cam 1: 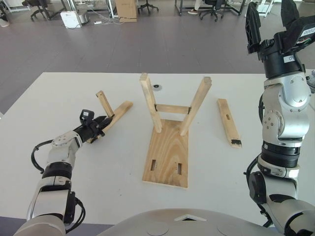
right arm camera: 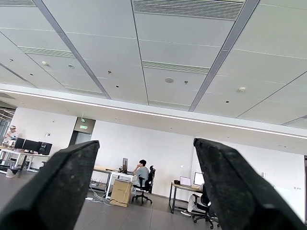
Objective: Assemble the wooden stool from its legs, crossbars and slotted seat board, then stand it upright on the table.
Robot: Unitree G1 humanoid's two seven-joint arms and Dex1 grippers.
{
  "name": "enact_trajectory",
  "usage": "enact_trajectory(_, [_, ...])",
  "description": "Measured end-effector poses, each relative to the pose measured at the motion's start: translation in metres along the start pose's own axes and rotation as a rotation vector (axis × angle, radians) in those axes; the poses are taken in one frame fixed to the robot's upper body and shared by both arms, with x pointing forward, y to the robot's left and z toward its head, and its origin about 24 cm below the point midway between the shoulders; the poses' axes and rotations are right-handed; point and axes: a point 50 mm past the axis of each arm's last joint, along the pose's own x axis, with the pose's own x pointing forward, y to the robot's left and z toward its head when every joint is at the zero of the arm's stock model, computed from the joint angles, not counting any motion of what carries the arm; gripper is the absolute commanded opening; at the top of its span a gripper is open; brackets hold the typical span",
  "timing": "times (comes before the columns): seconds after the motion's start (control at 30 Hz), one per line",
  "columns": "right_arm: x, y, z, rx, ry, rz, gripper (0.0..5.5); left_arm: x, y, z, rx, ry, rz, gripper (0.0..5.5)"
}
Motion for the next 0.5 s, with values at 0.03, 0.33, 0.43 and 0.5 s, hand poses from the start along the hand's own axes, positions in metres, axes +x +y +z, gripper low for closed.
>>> enact_trajectory(0.03, [0.000, 0.000, 0.000, 0.000, 0.000, 0.001, 3.68, 0.000, 0.000, 0.000, 0.004, 0.001, 0.000, 2.57])
enact_trajectory(0.33, [-0.001, 0.002, 0.003, 0.000, -0.013, -0.004, 3.68, -0.011, -0.001, 0.006, 0.177, 0.250, -0.064, 4.20])
enact_trajectory(0.43, [-0.002, 0.004, 0.004, 0.006, -0.014, -0.005, 3.68, -0.013, 0.000, 0.007, 0.174, 0.302, -0.063, 4.23])
enact_trajectory(0.5, [-0.001, 0.006, 0.003, 0.013, -0.011, -0.001, 3.68, -0.016, 0.001, 0.008, 0.172, 0.322, -0.089, 3.92])
